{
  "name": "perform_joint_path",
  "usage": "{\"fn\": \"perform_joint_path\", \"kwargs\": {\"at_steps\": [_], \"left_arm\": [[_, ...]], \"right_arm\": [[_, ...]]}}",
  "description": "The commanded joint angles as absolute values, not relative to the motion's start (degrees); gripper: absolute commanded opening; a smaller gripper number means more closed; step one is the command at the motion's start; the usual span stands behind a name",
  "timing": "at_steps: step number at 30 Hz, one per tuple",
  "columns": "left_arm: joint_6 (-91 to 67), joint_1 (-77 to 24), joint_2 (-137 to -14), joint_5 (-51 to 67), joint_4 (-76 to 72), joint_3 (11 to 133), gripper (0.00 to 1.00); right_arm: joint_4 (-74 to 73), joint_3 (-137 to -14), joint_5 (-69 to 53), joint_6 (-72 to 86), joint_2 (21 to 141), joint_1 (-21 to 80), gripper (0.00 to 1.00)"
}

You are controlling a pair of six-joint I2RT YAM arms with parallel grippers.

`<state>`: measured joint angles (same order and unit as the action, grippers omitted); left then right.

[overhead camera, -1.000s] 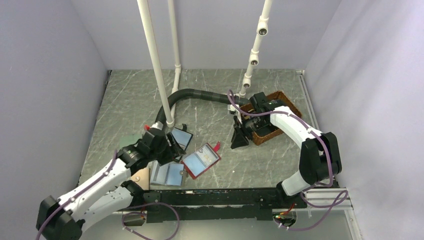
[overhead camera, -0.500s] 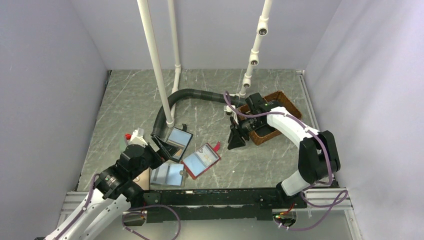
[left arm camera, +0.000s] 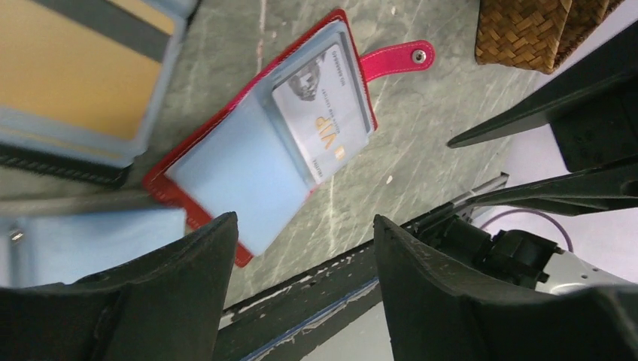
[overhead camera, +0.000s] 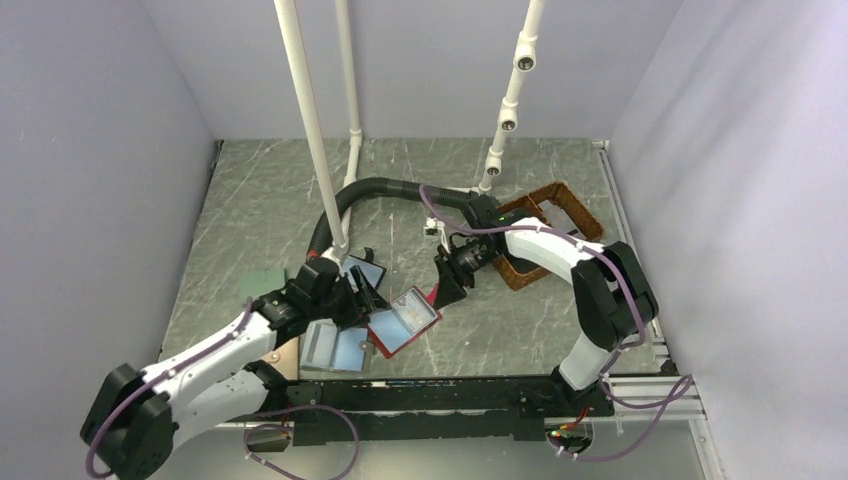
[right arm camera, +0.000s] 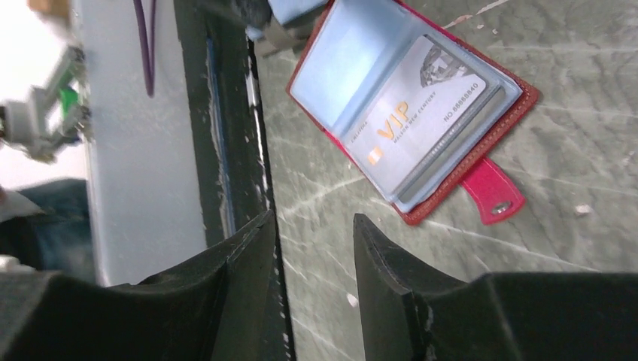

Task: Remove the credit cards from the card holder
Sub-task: Remove the credit card from the card holder.

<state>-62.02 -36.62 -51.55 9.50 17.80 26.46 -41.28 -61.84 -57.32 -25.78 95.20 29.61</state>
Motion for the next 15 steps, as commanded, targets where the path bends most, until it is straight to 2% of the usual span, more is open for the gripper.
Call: {"fn": "perform_joint_path", "kwargs": {"at_steps": [1,7,15], "left_arm": [[-67.5,-37.1,-58.0,15.5,0.8,25.0,0.69],[-71.0,-38.4,-61.4,13.4,-4.6,22.8,0.63],[-74.4,-39.1,-64.6,12.5,-9.5,19.4,0.60]], "right_arm": [[-30.5,-61.7,-56.9,-6.8,98.2,31.8,0.45],[-26.7,-61.7,-53.7,3.1,102.1,34.6,0.45],[-27.0,-63.1,-49.3,4.4,105.2,34.9,0.47]]}}
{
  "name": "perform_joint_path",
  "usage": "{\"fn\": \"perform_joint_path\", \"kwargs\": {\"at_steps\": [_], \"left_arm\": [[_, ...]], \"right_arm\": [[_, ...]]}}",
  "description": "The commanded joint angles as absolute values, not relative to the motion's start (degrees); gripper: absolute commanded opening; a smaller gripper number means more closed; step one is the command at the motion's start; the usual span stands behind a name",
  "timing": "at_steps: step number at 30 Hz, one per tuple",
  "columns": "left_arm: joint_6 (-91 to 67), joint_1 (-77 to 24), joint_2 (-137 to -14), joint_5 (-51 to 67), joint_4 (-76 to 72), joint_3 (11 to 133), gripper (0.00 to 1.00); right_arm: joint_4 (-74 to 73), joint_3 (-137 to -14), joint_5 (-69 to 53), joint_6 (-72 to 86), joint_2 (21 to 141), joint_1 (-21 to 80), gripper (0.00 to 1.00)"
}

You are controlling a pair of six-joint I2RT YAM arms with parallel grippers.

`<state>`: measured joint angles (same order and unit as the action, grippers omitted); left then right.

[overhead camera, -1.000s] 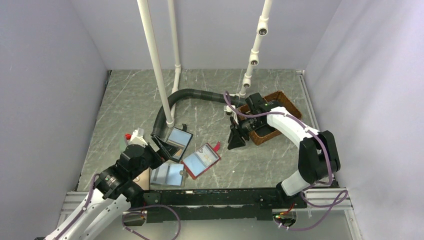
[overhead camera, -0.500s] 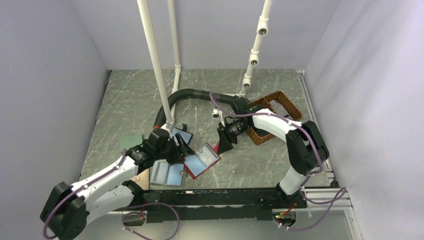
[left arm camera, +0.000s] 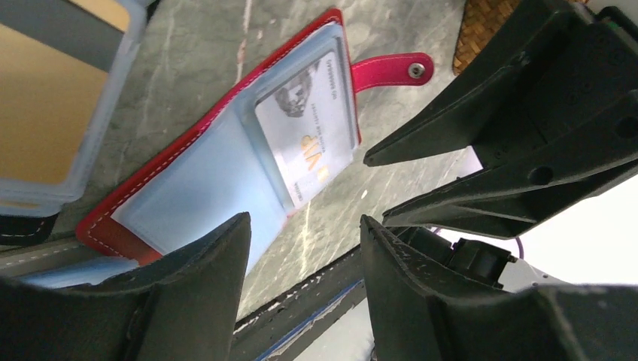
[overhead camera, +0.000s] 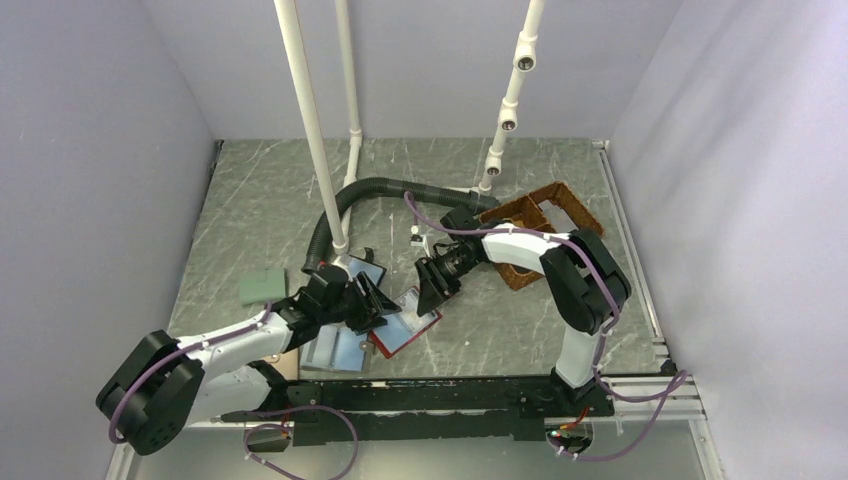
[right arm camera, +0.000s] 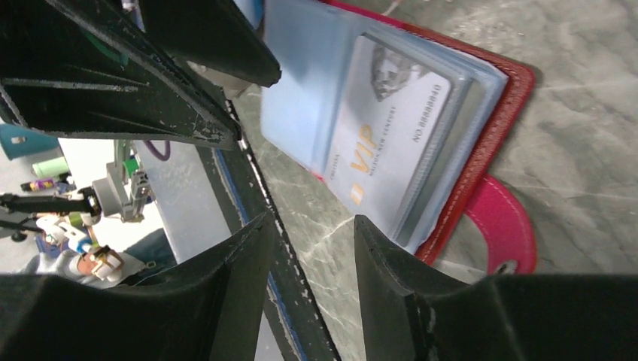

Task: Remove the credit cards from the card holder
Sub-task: Remove the credit card from the card holder.

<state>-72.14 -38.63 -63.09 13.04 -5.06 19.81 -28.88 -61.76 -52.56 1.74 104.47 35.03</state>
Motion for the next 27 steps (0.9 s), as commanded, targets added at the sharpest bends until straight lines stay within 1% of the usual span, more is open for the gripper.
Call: {"fn": "perform_joint_path", "kwargs": {"at_steps": [1,8,16,18,23,27], "left_arm": [[-74.5,-39.2,-65.2,12.5,-9.7,19.4,0.60],[-75.0,-39.2,-69.4,13.4,-13.7,19.3,0.57],[-78.1,-39.3,-73.4,13.3,-13.7,19.0,0.57],[-79.6,-39.2,-74.2,13.1,-15.2,18.3,0.56],[-80.9,-39.2,-76.1,12.8,-13.1,19.4,0.56],[-82.3,-39.3,-78.1,13.1,-13.1,19.5,0.52]], "right_arm": [[-27.0,-63.2,-48.8,4.5,105.6,35.0,0.47],[-27.4,-64.0,-47.8,5.0,107.1,35.1,0.47],[-27.6,-64.7,-46.9,5.8,109.7,35.8,0.43],[-27.8,-64.9,-46.8,6.0,110.3,35.9,0.41],[-27.4,-65.5,-49.8,6.9,111.0,36.6,0.28],[-27.5,-66.0,-49.4,7.6,112.5,38.2,0.23]]}}
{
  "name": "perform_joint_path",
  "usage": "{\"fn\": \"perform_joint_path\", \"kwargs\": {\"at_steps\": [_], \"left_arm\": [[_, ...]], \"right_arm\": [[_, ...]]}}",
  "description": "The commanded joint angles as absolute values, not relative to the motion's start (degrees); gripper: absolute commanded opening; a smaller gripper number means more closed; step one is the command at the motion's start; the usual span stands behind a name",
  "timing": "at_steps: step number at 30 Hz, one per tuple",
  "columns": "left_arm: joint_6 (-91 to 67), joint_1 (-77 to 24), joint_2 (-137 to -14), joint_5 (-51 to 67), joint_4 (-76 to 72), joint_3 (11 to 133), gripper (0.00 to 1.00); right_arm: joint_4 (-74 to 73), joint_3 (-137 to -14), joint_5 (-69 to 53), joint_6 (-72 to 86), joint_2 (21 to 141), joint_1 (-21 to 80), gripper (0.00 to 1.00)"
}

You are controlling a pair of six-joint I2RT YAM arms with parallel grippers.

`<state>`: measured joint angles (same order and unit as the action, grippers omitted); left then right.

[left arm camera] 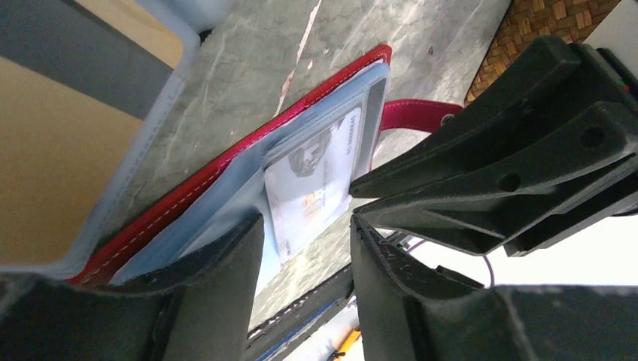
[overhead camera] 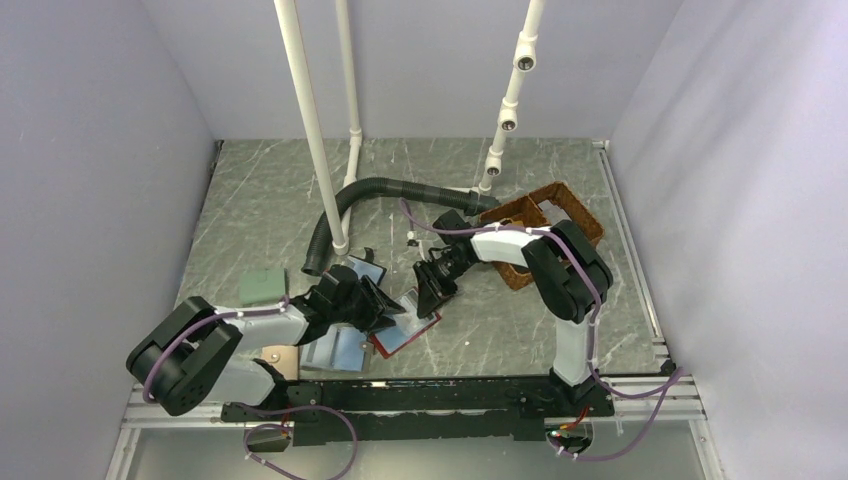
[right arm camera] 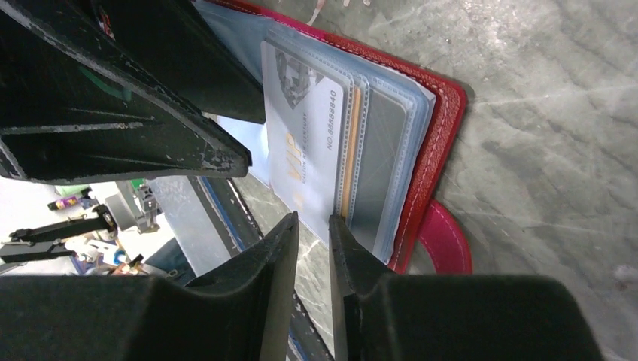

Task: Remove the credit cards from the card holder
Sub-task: Remove the credit card from the card holder.

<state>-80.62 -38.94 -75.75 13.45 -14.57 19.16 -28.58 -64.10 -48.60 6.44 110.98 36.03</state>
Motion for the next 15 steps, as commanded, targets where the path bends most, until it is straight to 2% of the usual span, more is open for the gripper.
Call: {"fn": "perform_joint_path", "kwargs": {"at_steps": [1,9,11,15], "left_arm": [[-82.5,-39.3,-78.4,13.3,-13.0,19.4,0.52],[-84.5,-39.2,-80.0,12.7,-18.6,18.4,0.46],[-84.1,-39.3,-81.0,12.8,-19.5,18.7,0.37],[-83.0,-39.3,-83.2,13.2,-20.7,19.6,0.11]], "right_arm": [[-27.8,-66.2,-48.7,7.7,113.1,38.6,0.22],[-28.8,-67.0,-48.5,8.3,115.5,38.9,0.17],[-28.5,-66.8,-49.7,8.7,115.5,38.9,0.16],[-28.9,-67.0,-49.9,8.7,115.9,38.9,0.15]]}}
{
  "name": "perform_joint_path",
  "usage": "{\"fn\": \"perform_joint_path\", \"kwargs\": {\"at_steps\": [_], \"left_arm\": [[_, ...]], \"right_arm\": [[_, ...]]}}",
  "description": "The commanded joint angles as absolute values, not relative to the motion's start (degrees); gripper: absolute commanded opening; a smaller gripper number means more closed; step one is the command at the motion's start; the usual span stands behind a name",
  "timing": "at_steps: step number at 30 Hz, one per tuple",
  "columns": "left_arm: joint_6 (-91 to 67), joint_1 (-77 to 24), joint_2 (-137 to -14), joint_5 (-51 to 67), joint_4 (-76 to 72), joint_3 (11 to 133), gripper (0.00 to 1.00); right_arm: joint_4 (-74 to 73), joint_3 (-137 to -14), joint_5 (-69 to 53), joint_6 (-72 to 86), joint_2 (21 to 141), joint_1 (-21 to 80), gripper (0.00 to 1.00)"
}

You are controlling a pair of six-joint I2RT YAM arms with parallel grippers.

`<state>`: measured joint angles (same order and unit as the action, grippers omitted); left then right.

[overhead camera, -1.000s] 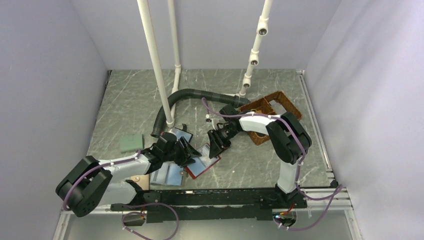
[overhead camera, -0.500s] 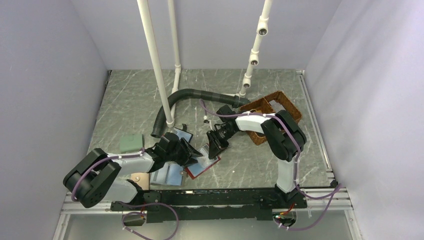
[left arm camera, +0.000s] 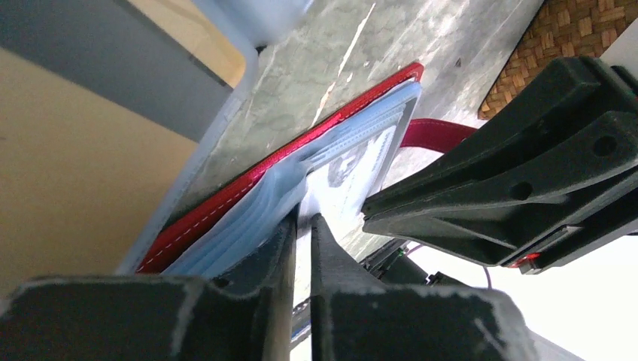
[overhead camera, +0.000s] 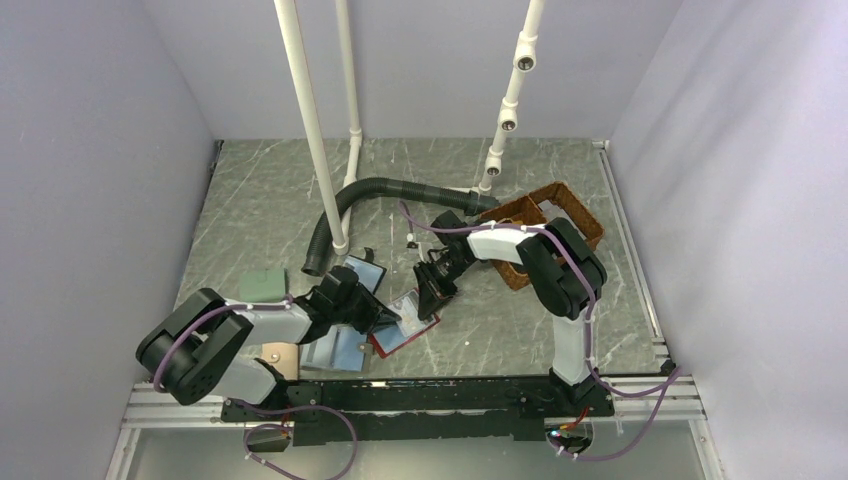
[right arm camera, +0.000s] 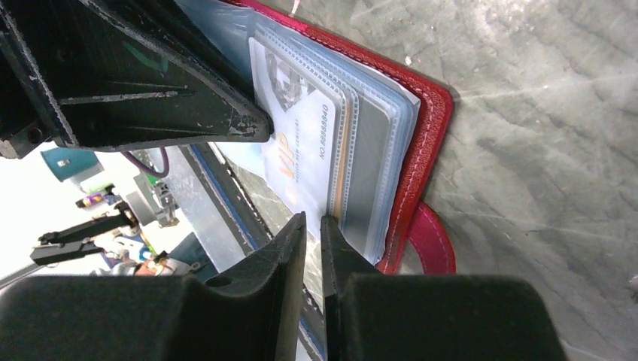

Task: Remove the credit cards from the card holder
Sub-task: Remove the credit card from the card holder.

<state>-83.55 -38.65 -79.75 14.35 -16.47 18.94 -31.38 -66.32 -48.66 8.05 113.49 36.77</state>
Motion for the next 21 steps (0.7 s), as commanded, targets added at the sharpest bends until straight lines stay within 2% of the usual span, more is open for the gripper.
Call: {"fn": "perform_joint_path", "kwargs": {"at_steps": [1,2,11,21], "left_arm": [[-82.2,-39.3,-83.9,13.6,-20.7,19.8,0.03],[-81.5,-39.3,-84.3,13.7,-20.9,19.9,0.00],[-73.9,-38.6,-78.8,16.9,-21.1,18.5,0.00],[-71.9,-36.0,-64.5,19.8,-20.5,12.0,0.00]], "right_arm": [[-29.1,-67.0,-49.2,8.5,115.8,38.8,0.15],[-29.2,-66.9,-48.2,8.3,115.6,38.8,0.15],[-31.2,-65.0,-34.0,6.0,114.5,36.9,0.15],[-32.9,-65.8,-31.3,4.5,116.8,36.9,0.02]]}}
